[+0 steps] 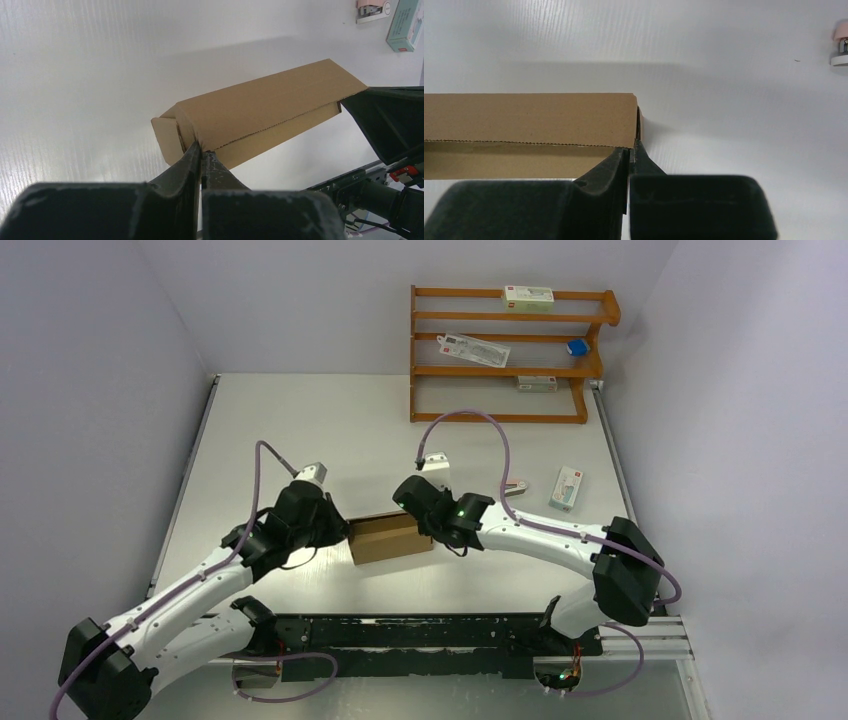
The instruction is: Fold the paper box
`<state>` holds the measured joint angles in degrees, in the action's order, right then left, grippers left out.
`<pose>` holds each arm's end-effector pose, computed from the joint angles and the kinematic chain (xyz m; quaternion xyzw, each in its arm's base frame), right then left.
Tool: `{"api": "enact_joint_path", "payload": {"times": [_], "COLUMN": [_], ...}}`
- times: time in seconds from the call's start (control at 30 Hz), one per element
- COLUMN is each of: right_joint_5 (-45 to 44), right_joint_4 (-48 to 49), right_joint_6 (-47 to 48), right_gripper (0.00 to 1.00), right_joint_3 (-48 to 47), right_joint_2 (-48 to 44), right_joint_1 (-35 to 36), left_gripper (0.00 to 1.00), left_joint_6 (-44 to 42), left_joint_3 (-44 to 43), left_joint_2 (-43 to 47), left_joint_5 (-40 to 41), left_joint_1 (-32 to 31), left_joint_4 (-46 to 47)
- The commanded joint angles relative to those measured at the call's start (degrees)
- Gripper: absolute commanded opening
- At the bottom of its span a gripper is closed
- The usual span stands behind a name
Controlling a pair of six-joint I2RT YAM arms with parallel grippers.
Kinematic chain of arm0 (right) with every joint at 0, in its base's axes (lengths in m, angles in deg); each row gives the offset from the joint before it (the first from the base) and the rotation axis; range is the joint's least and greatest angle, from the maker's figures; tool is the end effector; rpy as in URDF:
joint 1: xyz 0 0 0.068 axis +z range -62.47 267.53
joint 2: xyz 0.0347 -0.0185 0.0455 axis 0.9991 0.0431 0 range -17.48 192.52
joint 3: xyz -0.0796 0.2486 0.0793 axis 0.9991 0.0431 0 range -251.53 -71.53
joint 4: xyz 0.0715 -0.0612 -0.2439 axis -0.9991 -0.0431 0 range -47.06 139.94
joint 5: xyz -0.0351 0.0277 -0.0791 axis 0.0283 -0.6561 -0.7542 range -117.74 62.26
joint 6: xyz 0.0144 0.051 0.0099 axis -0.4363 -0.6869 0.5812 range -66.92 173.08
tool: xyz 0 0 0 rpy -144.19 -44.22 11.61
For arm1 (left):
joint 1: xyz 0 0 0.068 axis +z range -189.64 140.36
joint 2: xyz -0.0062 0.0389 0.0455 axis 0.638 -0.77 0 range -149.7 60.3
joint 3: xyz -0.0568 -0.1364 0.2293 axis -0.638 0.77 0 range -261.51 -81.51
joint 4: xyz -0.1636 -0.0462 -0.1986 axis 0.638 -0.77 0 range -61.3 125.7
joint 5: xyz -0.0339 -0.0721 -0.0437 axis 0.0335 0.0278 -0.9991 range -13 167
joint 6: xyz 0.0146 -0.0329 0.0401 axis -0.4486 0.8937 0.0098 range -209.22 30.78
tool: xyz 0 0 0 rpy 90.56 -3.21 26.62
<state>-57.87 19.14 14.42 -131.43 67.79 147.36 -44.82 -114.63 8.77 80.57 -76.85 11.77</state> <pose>0.1680 0.2535 0.2388 -0.0954 0.9220 0.0505 0.3718 0.1512 -0.1120 0.2261 -0.0700 0.9117 -0.2423 0.3243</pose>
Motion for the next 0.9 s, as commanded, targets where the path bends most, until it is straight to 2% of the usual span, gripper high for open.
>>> {"api": "enact_joint_path", "payload": {"times": [0.0, 0.17, 0.6, 0.67, 0.77, 0.87], "right_joint_5": [5.19, 4.13, 6.59, 6.54, 7.69, 11.16], "right_joint_4": [1.91, 2.36, 3.26, 3.91, 5.88, 10.29], "right_joint_6": [-1.23, 0.35, 1.16, 0.22, -0.82, -1.28], "right_gripper": [0.05, 0.17, 0.57, 0.65, 0.68, 0.71], "right_joint_3": [3.07, 2.94, 4.33, 5.29, 7.77, 12.97], "right_joint_2": [1.09, -2.53, -11.54, -13.43, -16.35, -20.63], "right_joint_1": [0.83, 0.82, 0.84, 0.81, 0.78, 0.79], "left_gripper": [0.08, 0.22, 0.47, 0.59, 0.68, 0.71], "left_joint_6": [1.12, 0.88, -2.02, -1.99, -2.83, -4.94], "left_joint_3": [4.11, 0.08, -9.1, -10.72, -12.64, -15.7], "left_joint_2": [1.69, 7.31, 12.46, 12.32, 10.69, 6.93], "left_joint_5": [0.54, 3.62, 3.98, 5.28, 7.09, 9.51], "left_joint_1": [-1.16, -1.14, -1.11, -1.11, -1.11, -1.02], "left_joint_4": [-7.92, -11.44, -19.29, -19.99, -18.93, -17.8]}}
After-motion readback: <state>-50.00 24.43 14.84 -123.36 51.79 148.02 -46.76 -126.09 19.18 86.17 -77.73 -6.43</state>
